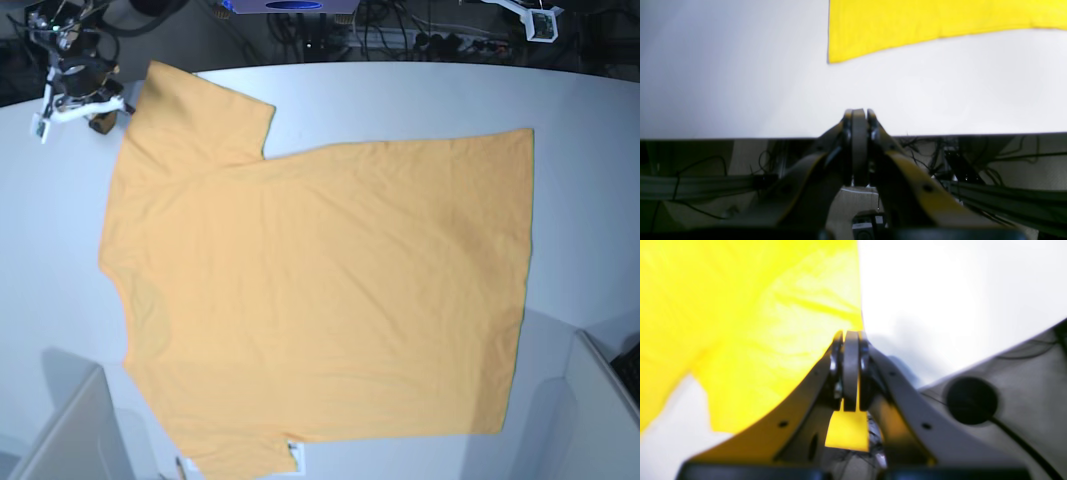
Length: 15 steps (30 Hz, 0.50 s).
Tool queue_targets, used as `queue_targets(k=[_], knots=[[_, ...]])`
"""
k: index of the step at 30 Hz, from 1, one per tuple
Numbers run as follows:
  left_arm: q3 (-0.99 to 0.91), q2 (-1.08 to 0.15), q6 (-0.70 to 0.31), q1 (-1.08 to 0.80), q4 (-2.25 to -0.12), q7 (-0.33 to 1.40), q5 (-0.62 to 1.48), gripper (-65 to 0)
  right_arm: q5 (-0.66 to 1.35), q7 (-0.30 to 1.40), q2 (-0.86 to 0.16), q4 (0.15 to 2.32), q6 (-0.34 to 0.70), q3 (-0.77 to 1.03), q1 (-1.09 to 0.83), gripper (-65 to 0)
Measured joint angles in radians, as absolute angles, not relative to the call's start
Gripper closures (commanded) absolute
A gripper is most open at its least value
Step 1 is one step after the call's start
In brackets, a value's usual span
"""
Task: Fold the T-shirt properly
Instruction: 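Move both grippers to the shoulder corners of the orange shirt and grasp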
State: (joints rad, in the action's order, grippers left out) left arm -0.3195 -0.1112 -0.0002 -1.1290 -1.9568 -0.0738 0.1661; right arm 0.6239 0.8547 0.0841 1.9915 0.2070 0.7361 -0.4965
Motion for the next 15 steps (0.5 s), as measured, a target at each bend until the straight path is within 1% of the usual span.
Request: queue_targets(k=[3,4,5,6,7,8,9,10,12,13,14,15], knots=[[-0.320,-0.118,0.000,-1.097,-1.957,-0.079,0.167,0.0,0.710,0.968,0.082,1.972,0.247,0.802,-0.432,-33.6],[-0.321,-0.120,0.001,-1.093,-1.957,-0.079,0.167,0.0,0.727,0.997,0.084,1.961,0.252,0.822,-0.409,-36.9],[-0.322,-0.120,0.000,-1.090,-1.958,-0.078,0.167,0.0,0.736,1.038,0.085,1.946,0.269,0.846,-0.381,-38.3],[-0.322,-0.118,0.001,-1.087,-1.957,-0.078,0.176,0.0,0.737,1.044,0.086,1.934,0.271,0.865,-0.358,-38.1],[-0.322,-0.117,0.001,-1.082,-1.957,-0.078,0.216,-5.9,0.742,1.053,0.086,1.919,0.274,0.887,-0.334,-38.1],[-0.321,-0.117,-0.001,-1.077,-1.957,-0.079,0.256,-15.5,0.739,1.065,0.083,1.901,0.273,0.908,-0.313,-38.1],[-0.321,-0.117,-0.001,-1.077,-1.958,-0.080,0.309,-23.4,0.734,1.067,0.080,1.879,0.271,0.923,-0.301,-38.1],[-0.322,-0.119,0.001,-1.078,-1.958,-0.079,0.375,-32.6,0.732,1.073,0.075,1.852,0.271,0.935,-0.291,-38.1],[-0.343,-0.132,0.000,-1.078,-1.957,-0.071,0.482,-44.6,0.730,1.093,0.047,1.804,0.271,0.925,-0.286,-38.1],[-0.351,-0.150,-0.002,-1.077,-1.957,-0.071,0.527,-48.9,0.731,1.083,0.031,1.774,0.271,0.911,-0.282,-38.1],[-0.361,-0.164,-0.020,-1.072,-1.954,-0.075,0.576,-50.4,0.731,1.069,0.020,1.745,0.271,0.897,-0.281,-38.1],[-0.368,-0.176,-0.047,-1.063,-1.943,-0.083,0.634,-50.0,0.731,1.062,0.010,1.711,0.271,0.878,-0.278,-38.1]])
